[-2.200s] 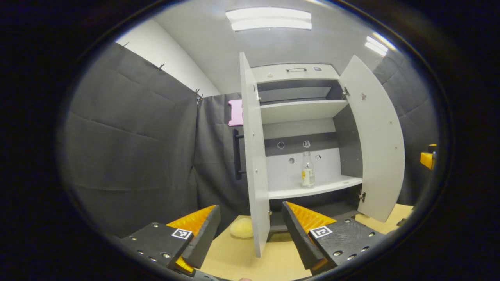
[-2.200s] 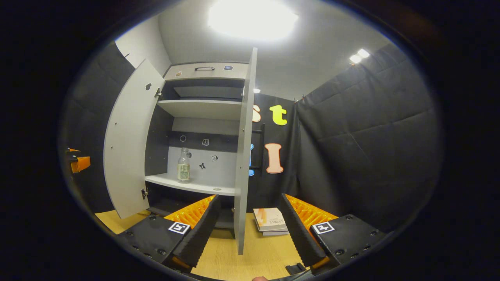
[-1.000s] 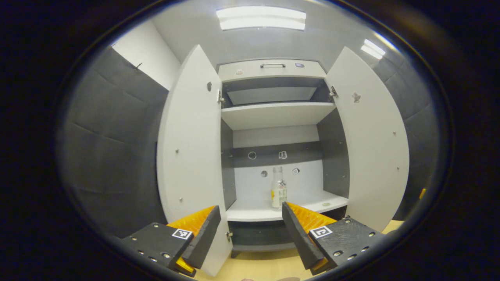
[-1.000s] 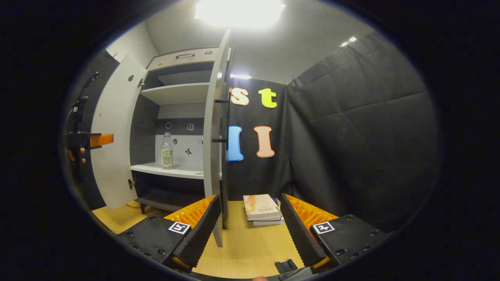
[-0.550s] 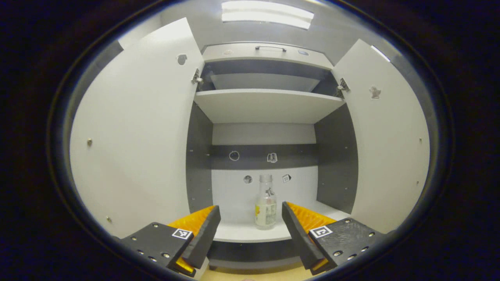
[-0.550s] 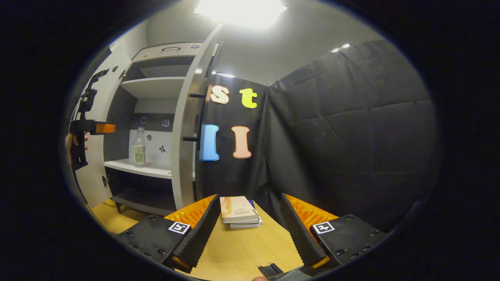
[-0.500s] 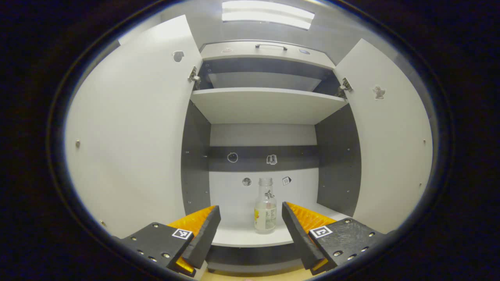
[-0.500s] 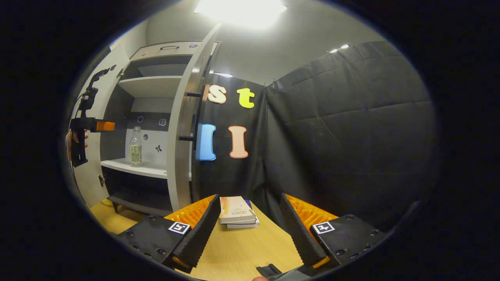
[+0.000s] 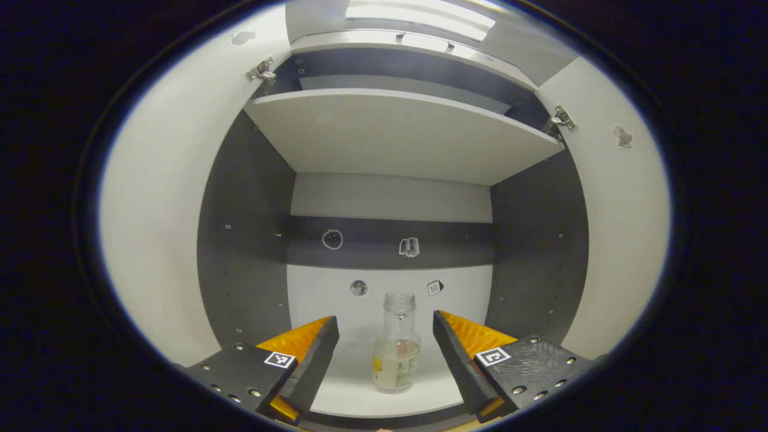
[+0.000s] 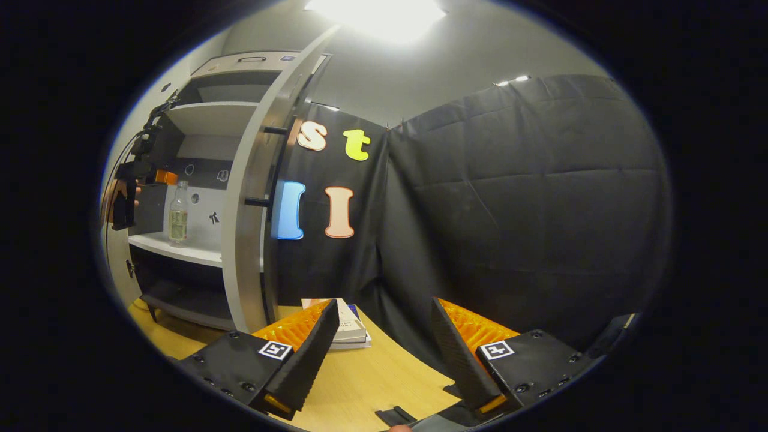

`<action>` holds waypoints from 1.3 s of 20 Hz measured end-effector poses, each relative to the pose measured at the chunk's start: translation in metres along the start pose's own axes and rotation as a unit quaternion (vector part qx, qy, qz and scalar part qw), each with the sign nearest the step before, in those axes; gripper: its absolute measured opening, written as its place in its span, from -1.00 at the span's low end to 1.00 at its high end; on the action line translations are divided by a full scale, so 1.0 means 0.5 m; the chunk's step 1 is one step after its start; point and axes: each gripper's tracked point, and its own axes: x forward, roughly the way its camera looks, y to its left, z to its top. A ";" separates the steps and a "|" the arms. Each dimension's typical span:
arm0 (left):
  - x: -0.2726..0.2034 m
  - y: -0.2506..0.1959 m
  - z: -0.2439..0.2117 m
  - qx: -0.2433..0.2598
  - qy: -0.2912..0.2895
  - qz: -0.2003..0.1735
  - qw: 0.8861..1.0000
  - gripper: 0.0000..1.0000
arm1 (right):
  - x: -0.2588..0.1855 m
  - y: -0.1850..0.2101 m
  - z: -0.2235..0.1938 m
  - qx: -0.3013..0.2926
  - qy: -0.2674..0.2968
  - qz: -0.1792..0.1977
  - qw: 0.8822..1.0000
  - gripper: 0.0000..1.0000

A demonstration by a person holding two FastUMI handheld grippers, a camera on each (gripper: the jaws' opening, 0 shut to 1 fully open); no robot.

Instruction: Grasp the bottle in the cabinet with the left hand and place it on the coaster, then close the right door with the right hand and the left door with the left hand.

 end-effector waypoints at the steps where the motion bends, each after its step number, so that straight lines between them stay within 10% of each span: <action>1: 0.020 -0.003 -0.006 0.002 0.004 -0.005 1.000 0.86 | 0.000 -0.002 -0.004 -0.003 0.003 -0.005 1.000 0.90; 9: 0.131 -0.029 -0.060 0.035 0.038 -0.015 0.999 0.85 | 0.009 -0.011 -0.026 -0.007 0.022 -0.025 0.999 0.96; 14: 0.137 -0.028 -0.066 0.040 0.046 0.002 0.998 -0.14 | 0.006 -0.012 -0.034 -0.003 0.028 -0.013 1.000 0.92; 26: -0.053 -0.007 0.015 0.019 0.014 0.012 1.000 -0.23 | -0.031 -0.013 -0.023 0.006 0.014 0.055 0.998 0.95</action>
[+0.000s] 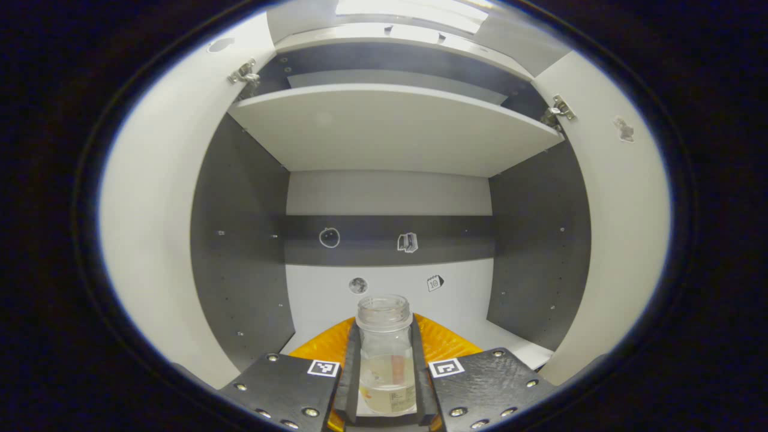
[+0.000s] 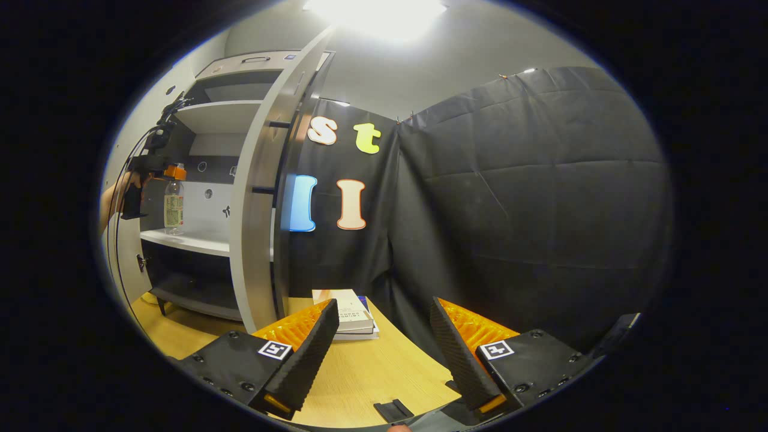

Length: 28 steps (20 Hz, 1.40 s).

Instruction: Grasp the bottle in the cabinet with the left hand and place it on the coaster, then close the right door with the right hand and the left door with the left hand.

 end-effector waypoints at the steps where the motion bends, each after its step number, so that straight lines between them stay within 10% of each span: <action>1: -0.024 0.000 -0.001 -0.001 -0.001 0.001 1.000 -0.22 | -0.007 0.002 0.000 0.000 0.000 0.007 1.000 0.95; 28: -0.367 -0.068 -0.282 -0.005 0.050 -0.032 0.998 -0.22 | -0.112 0.048 -0.021 -0.018 0.004 0.106 0.994 0.92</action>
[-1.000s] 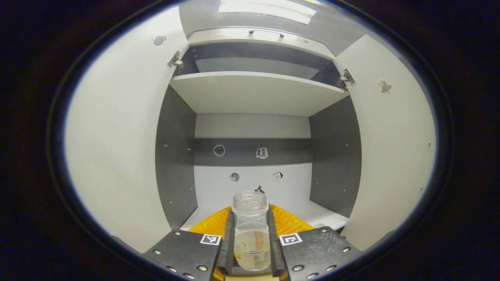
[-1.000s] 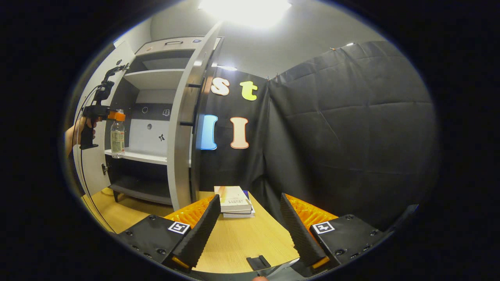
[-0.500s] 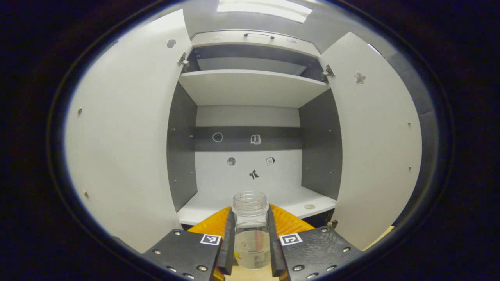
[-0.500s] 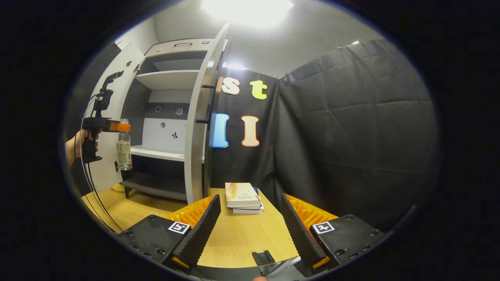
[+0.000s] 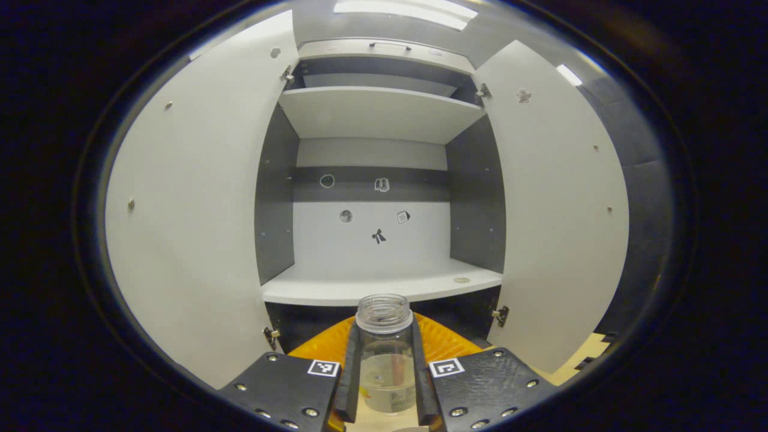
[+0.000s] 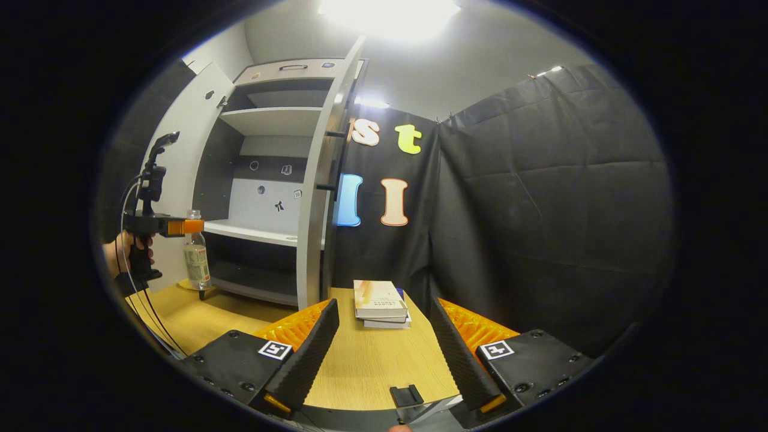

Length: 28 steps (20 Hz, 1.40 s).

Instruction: Grasp the bottle in the cabinet with the left hand and place it on the coaster, then close the right door with the right hand and the left door with the left hand.

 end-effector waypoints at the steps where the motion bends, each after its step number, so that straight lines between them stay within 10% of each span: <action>1: -0.006 0.001 -0.018 -0.002 0.002 0.001 1.000 -0.22 | -0.001 0.003 0.001 -0.002 0.000 0.001 1.000 0.92; 28: -0.079 -0.085 -0.377 -0.009 0.079 -0.007 0.997 -0.22 | 0.005 0.004 0.001 -0.042 0.029 0.018 0.999 0.92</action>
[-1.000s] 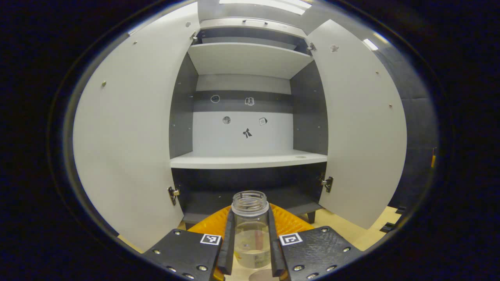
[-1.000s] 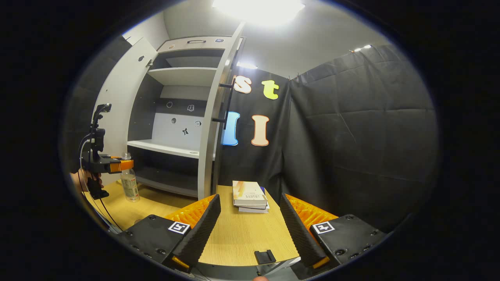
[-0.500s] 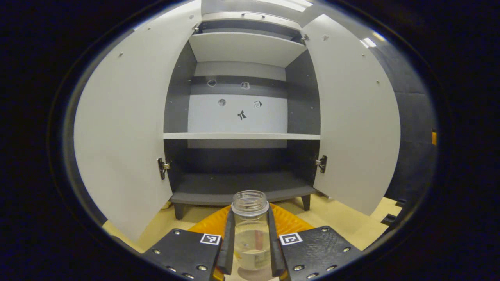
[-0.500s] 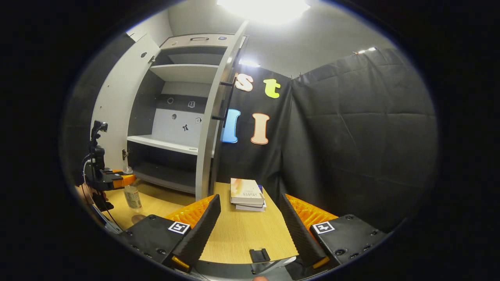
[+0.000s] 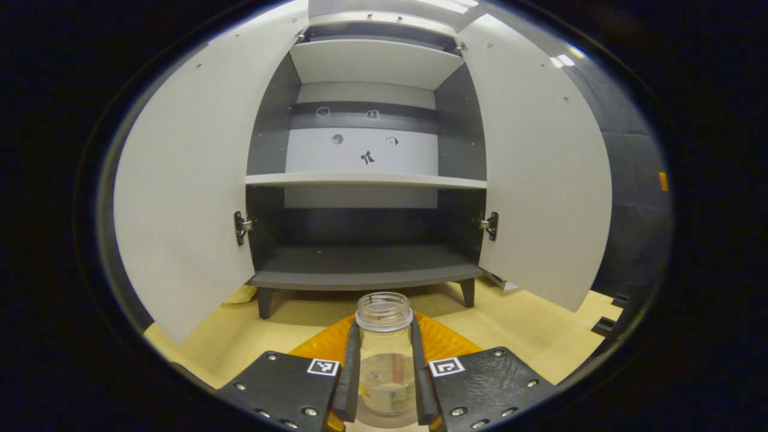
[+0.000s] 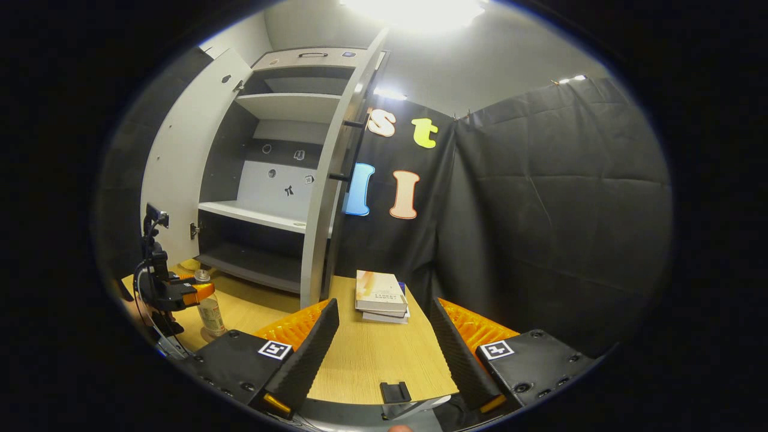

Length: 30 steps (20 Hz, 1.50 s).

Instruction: Grasp the bottle in the cabinet with the left hand and place it on the coaster, then close the right door with the right hand and the left door with the left hand.

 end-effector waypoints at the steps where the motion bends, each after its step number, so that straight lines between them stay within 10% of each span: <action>1: 0.000 0.000 -0.010 0.004 0.002 0.003 1.000 -0.23 | 0.002 0.000 0.002 0.001 -0.001 0.000 1.000 0.96; 11: -0.028 -0.013 -0.020 0.011 0.013 0.014 1.000 -0.03 | 0.019 0.019 0.000 0.015 0.002 0.014 1.000 0.96; 17: -0.064 -0.023 0.049 0.024 0.000 0.023 0.999 0.82 | 0.031 0.008 0.029 0.038 -0.011 0.020 0.999 0.96; 30: -0.290 0.062 0.297 0.016 -0.057 0.099 0.993 0.82 | 0.118 -0.044 0.221 0.096 -0.051 0.038 0.993 0.92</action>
